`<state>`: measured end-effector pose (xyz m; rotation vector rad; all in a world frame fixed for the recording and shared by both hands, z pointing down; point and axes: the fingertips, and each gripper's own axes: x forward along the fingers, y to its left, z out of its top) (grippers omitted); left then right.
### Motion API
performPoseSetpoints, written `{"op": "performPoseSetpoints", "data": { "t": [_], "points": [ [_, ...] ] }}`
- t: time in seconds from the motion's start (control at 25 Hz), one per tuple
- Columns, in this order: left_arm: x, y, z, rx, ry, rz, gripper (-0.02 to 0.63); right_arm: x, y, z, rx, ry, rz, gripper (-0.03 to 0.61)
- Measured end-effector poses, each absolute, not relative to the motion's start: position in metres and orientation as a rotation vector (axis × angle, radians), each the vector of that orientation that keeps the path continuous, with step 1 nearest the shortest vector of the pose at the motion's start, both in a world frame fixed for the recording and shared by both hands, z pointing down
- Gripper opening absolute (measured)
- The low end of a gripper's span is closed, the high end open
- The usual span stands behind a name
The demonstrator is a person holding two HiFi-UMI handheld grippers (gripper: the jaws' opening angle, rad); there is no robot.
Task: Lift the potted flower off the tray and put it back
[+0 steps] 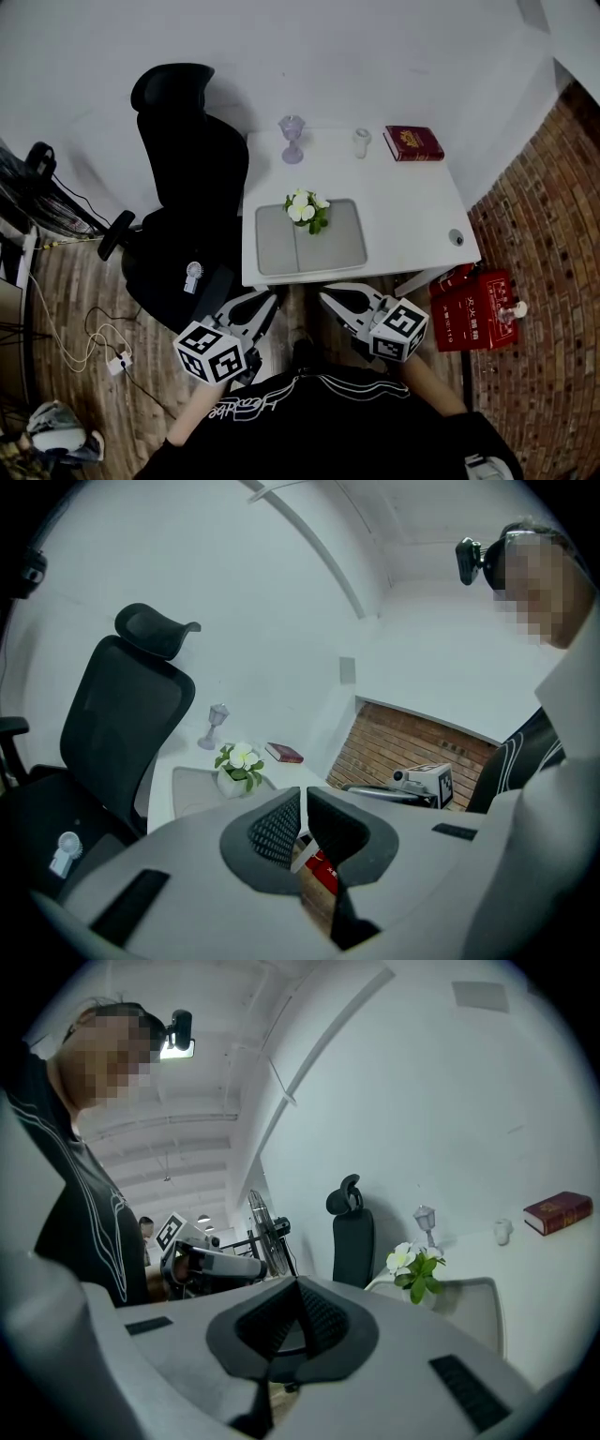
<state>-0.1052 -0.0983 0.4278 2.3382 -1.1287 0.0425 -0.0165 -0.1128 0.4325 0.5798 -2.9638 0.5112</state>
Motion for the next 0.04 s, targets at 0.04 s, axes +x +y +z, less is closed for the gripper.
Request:
{"op": "performPoseSetpoints", "data": {
  "t": [0.04],
  "points": [
    [-0.1052,-0.1020,0.4282,2.339,-1.127,0.044,0.046,-0.0167,-0.1168,0.4326,0.582,-2.964,0.513,0.002]
  ]
}}
